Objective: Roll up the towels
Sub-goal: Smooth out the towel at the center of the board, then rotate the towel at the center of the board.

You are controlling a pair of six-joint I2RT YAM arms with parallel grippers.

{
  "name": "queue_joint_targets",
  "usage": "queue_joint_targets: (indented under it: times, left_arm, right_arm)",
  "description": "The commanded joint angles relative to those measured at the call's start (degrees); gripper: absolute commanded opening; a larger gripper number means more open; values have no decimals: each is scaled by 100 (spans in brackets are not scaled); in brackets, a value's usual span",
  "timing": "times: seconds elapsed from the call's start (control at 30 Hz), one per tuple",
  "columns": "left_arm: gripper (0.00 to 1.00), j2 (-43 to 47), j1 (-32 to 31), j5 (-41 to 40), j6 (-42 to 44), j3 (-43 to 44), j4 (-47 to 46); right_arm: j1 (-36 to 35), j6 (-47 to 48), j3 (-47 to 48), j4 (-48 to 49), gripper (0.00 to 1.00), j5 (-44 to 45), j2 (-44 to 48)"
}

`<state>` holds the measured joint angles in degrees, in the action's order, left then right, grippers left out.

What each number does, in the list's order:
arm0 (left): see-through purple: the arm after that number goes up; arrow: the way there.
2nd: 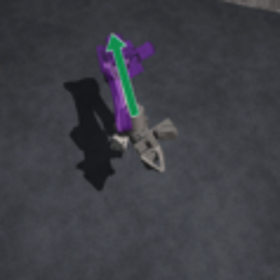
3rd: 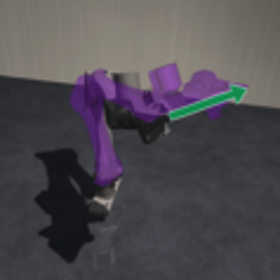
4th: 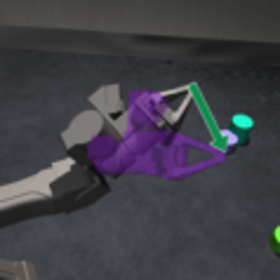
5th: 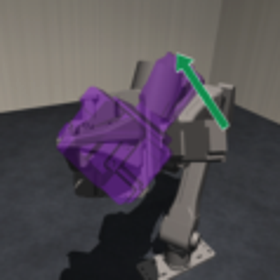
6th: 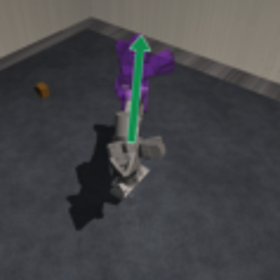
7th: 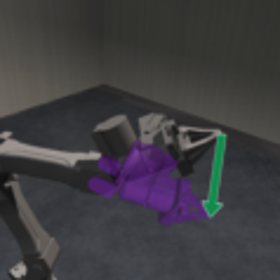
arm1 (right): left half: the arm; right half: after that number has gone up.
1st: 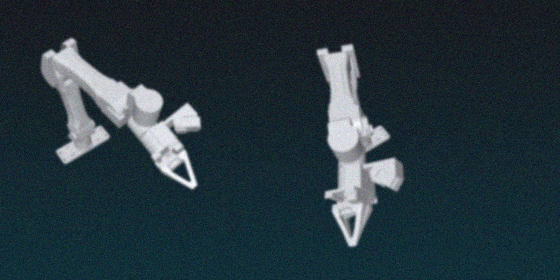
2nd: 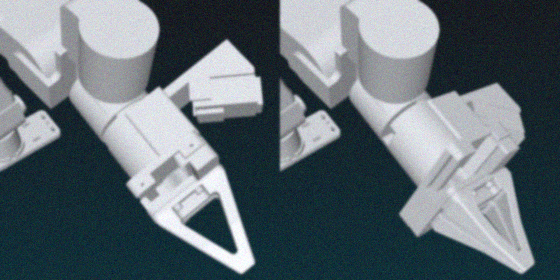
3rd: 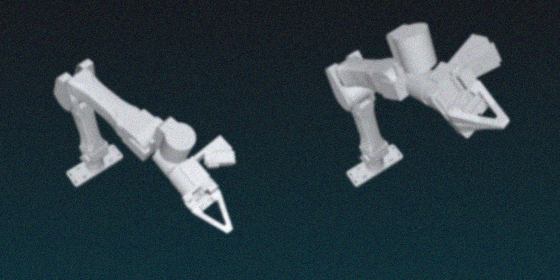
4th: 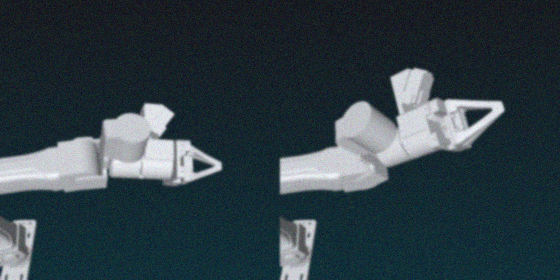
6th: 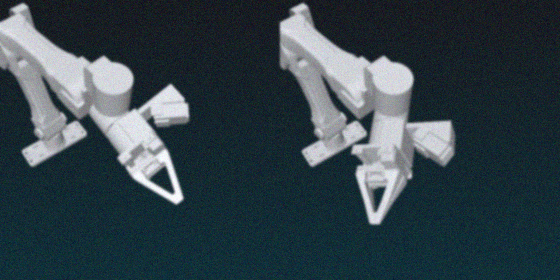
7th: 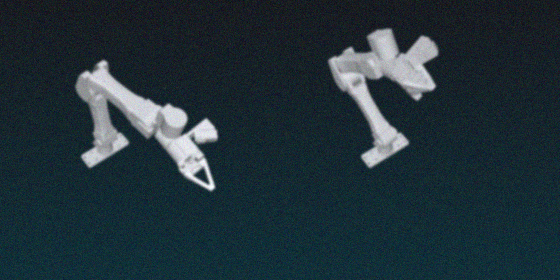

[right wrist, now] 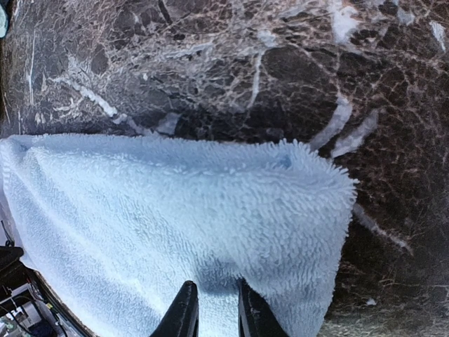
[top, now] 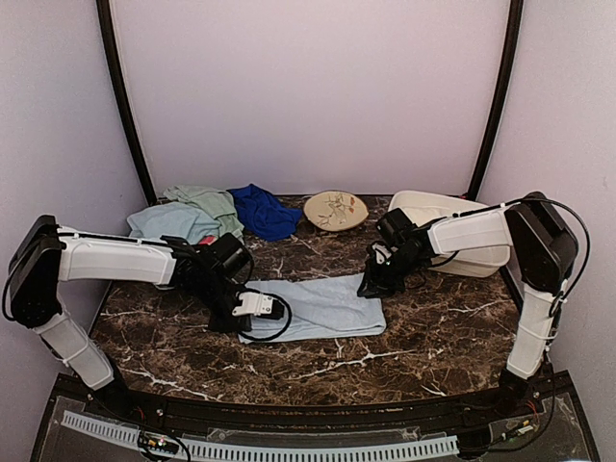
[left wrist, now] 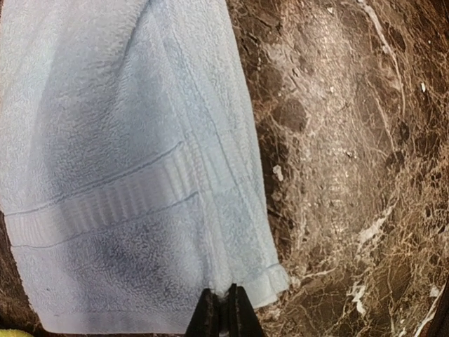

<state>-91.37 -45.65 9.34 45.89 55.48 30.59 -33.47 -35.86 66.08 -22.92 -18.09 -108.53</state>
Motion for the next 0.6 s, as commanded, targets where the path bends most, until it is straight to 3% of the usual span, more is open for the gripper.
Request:
queue_joint_targets:
  times: [0.0, 0.17, 0.43, 0.57]
  left_arm:
    - [0, 324, -5, -158, 182, -397, 276]
    - [3, 488, -5, -288, 253, -640, 188]
    - [60, 616, -5, -565, 236, -693, -44]
    - [64, 683, -5, -182, 128, -220, 420]
  right_arm:
    - [62, 103, -109, -590, 21, 523, -116]
    - [67, 122, -131, -600, 21, 553, -146]
    - [70, 127, -148, -613, 21, 565, -100]
    - [72, 139, -170, -620, 21, 553, -82]
